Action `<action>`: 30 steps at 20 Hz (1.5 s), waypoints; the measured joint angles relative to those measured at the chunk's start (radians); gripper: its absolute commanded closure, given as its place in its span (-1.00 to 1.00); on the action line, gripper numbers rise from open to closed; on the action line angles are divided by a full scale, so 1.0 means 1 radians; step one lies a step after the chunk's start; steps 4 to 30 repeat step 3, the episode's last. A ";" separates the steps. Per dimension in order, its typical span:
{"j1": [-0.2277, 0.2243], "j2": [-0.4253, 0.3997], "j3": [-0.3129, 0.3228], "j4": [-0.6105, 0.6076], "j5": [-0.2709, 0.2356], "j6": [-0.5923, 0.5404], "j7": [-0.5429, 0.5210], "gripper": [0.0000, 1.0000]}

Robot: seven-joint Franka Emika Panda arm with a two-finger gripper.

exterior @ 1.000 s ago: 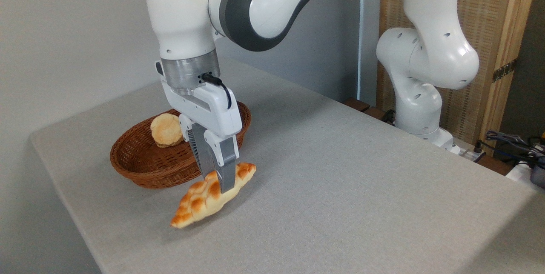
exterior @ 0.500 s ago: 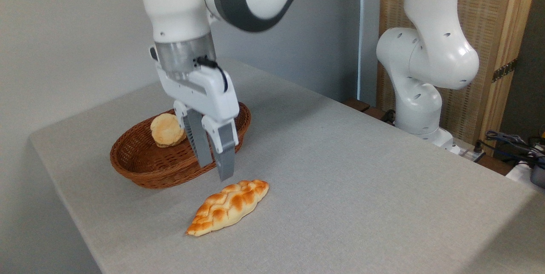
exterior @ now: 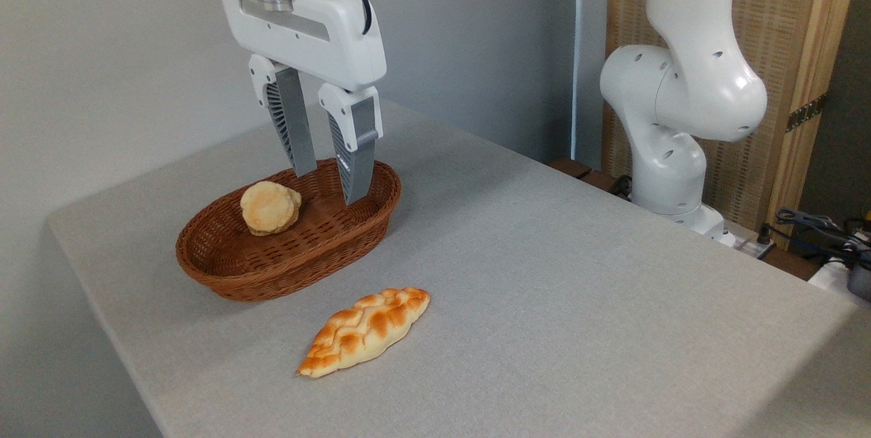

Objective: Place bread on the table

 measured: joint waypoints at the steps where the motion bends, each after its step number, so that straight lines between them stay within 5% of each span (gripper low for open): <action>1: 0.000 0.003 -0.002 0.000 0.000 -0.001 0.000 -1.00; 30: 0.000 0.012 -0.003 0.001 0.000 -0.001 0.000 -1.00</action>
